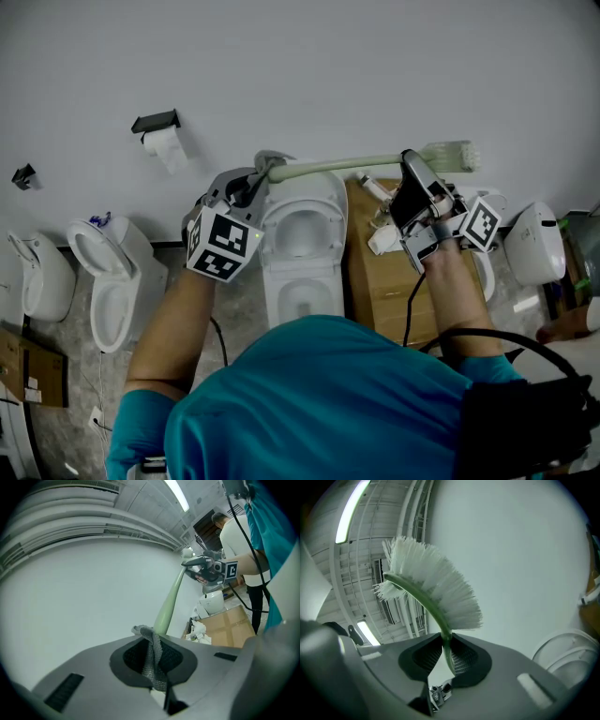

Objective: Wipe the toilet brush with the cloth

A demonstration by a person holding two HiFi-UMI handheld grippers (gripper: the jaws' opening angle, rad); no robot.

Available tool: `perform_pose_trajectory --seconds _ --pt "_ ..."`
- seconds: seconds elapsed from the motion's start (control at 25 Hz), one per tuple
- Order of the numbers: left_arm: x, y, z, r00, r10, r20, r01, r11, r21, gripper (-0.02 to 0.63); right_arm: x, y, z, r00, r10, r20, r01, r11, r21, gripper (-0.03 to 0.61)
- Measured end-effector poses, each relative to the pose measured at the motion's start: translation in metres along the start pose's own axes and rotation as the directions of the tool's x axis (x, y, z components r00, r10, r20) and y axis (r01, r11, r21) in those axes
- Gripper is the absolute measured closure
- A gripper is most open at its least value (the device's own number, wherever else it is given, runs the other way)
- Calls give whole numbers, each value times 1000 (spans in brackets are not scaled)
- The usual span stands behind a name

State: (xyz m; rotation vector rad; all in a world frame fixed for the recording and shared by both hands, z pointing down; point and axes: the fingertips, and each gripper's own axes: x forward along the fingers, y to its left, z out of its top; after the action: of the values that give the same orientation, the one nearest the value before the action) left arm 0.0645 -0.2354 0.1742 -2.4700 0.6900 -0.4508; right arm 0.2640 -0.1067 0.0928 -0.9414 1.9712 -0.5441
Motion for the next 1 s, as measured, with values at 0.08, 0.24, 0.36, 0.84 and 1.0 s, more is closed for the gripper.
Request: perform_pose_trajectory --seconds 0.08,0.24,0.36,0.84,1.0 --pt "1 2 -7 1000 1 -14 -1 1000 -6 592 -2 1 3 1000 7 3 -7 1000 2 523" --pt "1 5 -22 1000 -7 -24 6 999 -54 592 -3 1 5 1000 11 17 -11 1000 3 523" --pt "4 -3 -37 997 -69 24 73 958 -277 592 -5 1 9 999 12 45 -10 1000 -26 523" --pt "21 -62 52 867 -212 451 492 507 -708 592 69 5 -68 991 37 -127 -61 980 -189 523" --pt "19 -63 65 858 -213 468 506 509 -696 592 78 -3 -97 981 -5 -196 -45 967 -251 523"
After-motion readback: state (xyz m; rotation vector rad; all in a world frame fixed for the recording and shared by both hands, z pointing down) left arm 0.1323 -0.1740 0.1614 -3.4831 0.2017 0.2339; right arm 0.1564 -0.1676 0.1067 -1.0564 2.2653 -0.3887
